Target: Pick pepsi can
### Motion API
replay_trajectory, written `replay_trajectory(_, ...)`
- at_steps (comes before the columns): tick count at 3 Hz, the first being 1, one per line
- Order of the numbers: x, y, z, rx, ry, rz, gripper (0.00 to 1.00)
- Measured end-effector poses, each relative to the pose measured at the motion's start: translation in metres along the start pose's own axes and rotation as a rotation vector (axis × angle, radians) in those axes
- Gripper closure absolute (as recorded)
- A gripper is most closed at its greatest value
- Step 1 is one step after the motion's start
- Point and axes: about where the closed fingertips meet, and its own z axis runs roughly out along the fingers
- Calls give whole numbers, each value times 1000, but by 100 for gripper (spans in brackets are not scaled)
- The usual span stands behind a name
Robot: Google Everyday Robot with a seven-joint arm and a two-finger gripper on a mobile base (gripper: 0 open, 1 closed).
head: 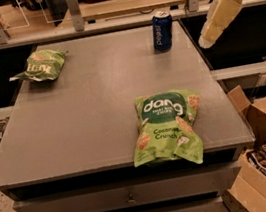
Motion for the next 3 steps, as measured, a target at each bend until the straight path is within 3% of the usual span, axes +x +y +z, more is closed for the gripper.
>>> replay_trajectory(1,-5,-33,21,37,-125,32,0)
replay_trajectory(2,-2,-61,32,120,-187,95,0)
replay_trajectory(3,13,-84,52,186,-228,199,0)
